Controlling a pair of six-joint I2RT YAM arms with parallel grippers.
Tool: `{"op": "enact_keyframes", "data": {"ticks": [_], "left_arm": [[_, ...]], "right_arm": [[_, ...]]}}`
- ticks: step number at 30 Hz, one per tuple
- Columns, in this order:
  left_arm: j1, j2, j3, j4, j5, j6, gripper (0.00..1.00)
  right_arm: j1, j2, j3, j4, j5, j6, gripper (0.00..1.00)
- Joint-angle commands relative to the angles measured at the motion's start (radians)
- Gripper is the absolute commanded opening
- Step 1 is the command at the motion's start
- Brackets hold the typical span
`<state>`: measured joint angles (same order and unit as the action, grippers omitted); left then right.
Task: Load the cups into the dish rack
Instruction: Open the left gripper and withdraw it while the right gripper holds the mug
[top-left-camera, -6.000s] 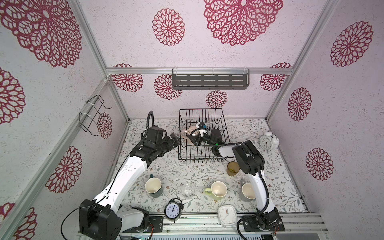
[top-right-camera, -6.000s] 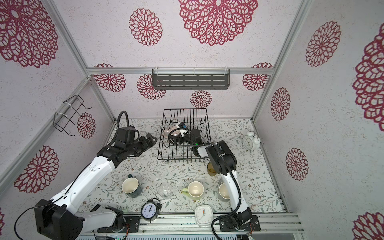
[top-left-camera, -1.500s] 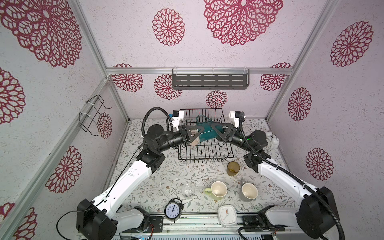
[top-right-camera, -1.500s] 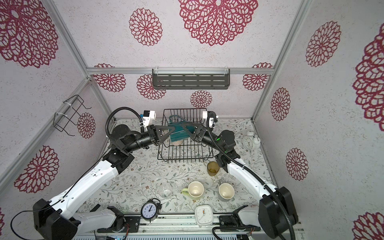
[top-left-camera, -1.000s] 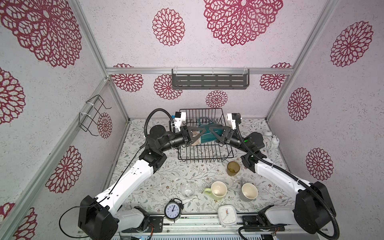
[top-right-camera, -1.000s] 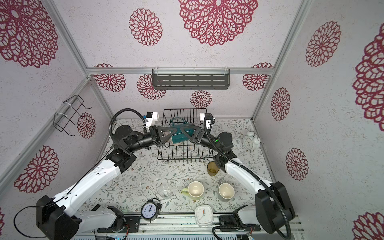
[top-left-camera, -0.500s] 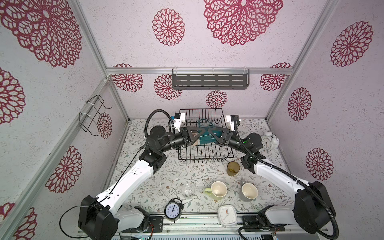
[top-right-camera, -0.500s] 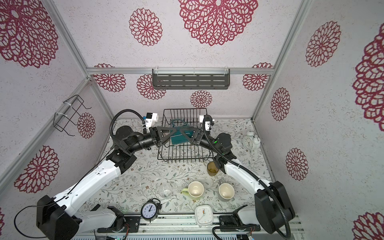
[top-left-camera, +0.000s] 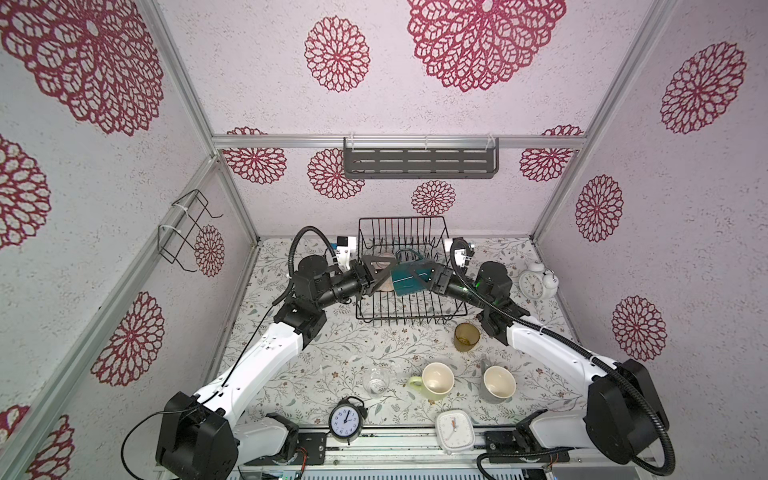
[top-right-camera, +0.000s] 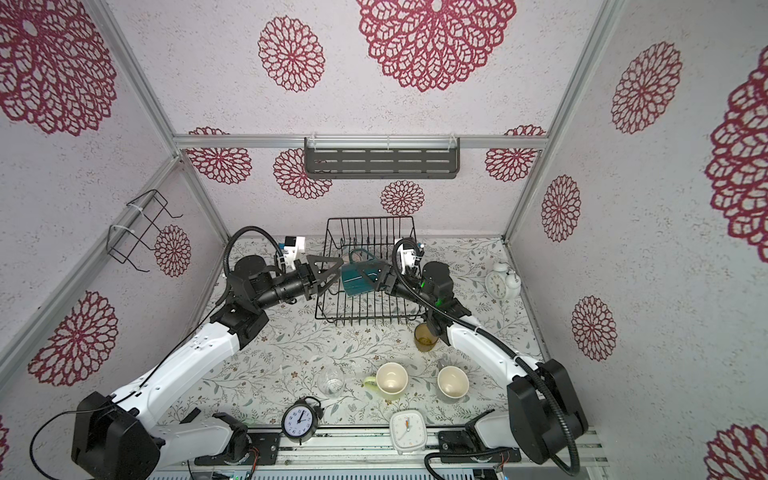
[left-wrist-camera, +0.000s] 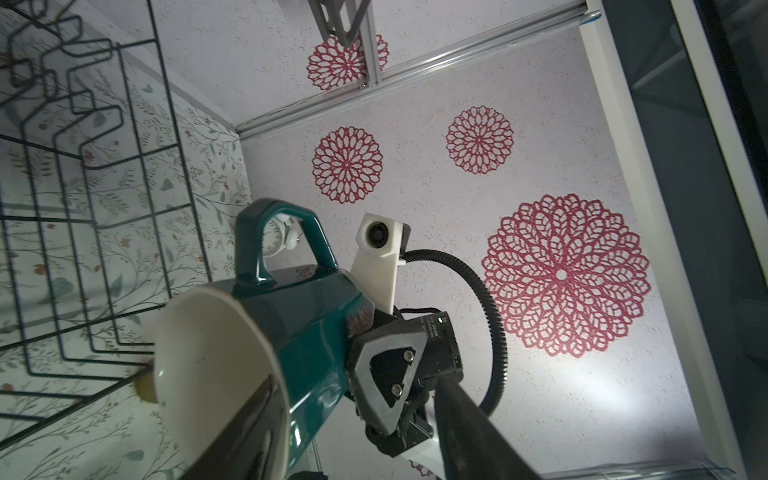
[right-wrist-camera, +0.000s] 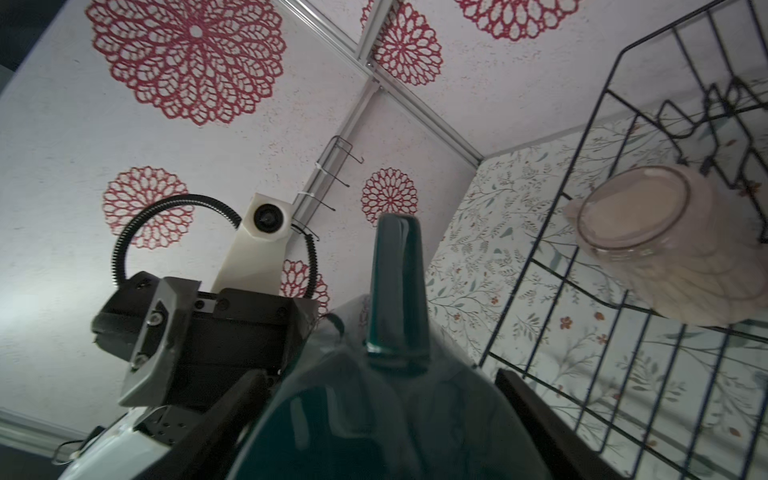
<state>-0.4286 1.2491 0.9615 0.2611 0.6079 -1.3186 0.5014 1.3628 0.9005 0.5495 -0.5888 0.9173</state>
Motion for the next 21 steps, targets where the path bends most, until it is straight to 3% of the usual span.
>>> {"op": "enact_keyframes", "data": {"ticks": [1, 6, 16, 19, 21], "left_arm": [[0.025, -0.036, -0.003, -0.052, -0.02, 0.052, 0.64], [0.05, -0.046, 0.002, -0.191, -0.057, 0.128, 0.66], [0.077, -0.133, 0.063, -0.659, -0.275, 0.362, 0.68], [0.089, -0.181, 0.057, -0.783, -0.374, 0.415, 0.74], [0.095, -0.206, 0.052, -0.877, -0.476, 0.431, 0.89]], "right_arm": [[-0.016, 0.005, 0.076, -0.012, 0.066, -0.14, 0.48], [-0.038, 0.071, 0.145, -0.106, 0.12, -0.236, 0.46], [-0.043, 0.237, 0.384, -0.51, 0.404, -0.544, 0.44], [-0.042, 0.291, 0.441, -0.574, 0.5, -0.613, 0.44], [-0.043, 0.34, 0.492, -0.624, 0.57, -0.656, 0.43]]}}
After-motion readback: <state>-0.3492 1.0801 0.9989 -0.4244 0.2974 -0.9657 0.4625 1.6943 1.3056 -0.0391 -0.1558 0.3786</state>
